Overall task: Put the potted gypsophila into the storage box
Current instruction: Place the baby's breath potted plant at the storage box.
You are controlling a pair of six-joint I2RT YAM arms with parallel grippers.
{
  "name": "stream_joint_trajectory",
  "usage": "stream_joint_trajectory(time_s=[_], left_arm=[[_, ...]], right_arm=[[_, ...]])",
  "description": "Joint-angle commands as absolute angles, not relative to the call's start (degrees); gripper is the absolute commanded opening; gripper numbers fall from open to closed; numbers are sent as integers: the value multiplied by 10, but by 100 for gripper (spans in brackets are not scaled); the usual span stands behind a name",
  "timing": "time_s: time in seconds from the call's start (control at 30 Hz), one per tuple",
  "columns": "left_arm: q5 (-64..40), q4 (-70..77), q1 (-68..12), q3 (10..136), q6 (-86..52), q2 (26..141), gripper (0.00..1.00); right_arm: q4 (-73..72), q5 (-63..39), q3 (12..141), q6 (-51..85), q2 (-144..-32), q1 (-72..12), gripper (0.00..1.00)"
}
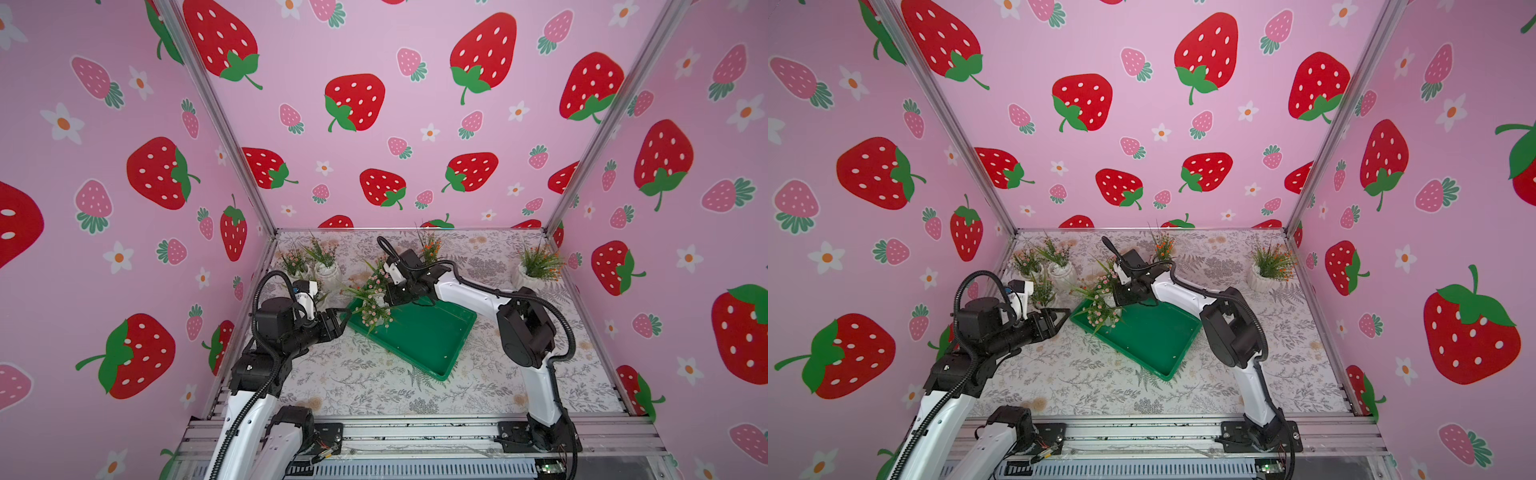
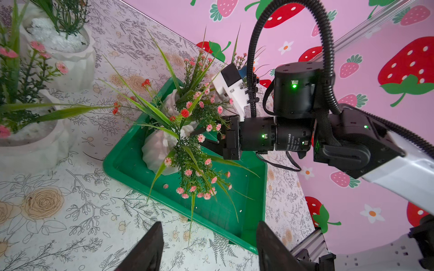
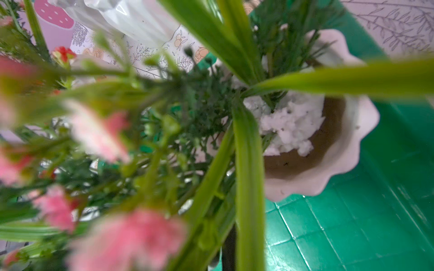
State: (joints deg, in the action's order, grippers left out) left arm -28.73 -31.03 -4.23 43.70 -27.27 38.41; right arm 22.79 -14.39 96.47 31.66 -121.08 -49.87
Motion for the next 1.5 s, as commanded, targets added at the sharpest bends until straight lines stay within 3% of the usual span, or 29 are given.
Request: stream_joint_trajectory(time_s=[0.0, 0.3, 0.77, 1.0, 1.27, 1.47], left_arm=[[-311, -298, -34, 435, -275, 385, 65], [-311, -289, -23, 426, -286, 388, 65], [-262, -315, -8, 425, -302, 406, 64], [-180, -353, -9, 428, -331, 422, 60], [-68, -398, 9, 418, -395, 439, 58], [-104, -361, 74, 389, -419, 457, 56]], right_arm=[[196, -152, 988, 344, -1221, -503, 7], [185, -168, 977, 351, -1215, -504, 25], [211, -161, 821, 298, -1062, -496, 27], [227, -180, 720, 247, -966, -451, 32], [268, -194, 696, 201, -913, -379, 32], [267, -217, 703, 191, -919, -351, 33]])
